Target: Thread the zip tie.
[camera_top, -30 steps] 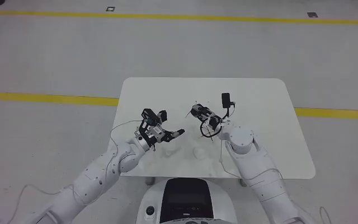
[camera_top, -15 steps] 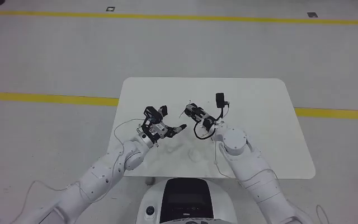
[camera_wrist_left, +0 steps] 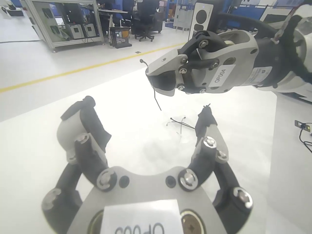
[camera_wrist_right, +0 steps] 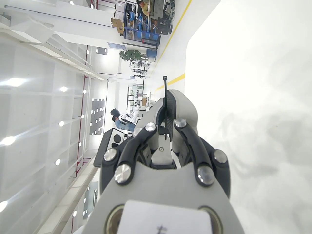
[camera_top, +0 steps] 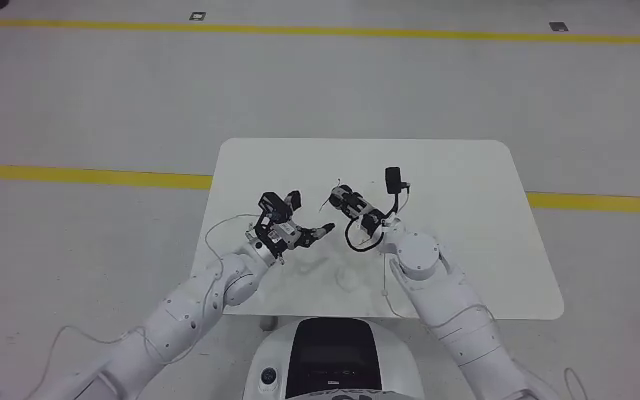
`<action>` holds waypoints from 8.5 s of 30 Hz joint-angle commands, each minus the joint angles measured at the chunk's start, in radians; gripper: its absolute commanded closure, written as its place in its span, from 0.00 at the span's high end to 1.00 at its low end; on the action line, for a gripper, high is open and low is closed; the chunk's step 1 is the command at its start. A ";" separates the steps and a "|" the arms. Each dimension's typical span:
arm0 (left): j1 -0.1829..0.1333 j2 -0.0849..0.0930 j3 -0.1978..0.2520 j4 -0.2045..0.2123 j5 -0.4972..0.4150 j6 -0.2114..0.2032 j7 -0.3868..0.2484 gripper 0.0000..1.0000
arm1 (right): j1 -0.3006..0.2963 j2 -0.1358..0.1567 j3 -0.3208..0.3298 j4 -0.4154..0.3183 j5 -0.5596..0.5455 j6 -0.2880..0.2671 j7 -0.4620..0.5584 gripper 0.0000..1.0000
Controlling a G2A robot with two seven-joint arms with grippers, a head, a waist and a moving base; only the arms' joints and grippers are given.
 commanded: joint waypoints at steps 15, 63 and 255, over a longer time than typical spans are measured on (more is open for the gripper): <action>0.005 -0.021 -0.014 0.015 0.035 -0.029 0.008 0.39 | -0.023 0.007 0.000 -0.027 -0.022 -0.021 0.006 0.00; 0.036 -0.054 -0.082 0.032 0.099 -0.080 0.017 0.15 | -0.017 0.009 -0.022 -0.008 -0.022 -0.037 -0.008 0.00; -0.153 0.034 -0.223 0.190 -1.686 -0.108 -1.795 0.00 | 0.170 0.060 0.048 0.355 0.570 -0.074 0.899 1.00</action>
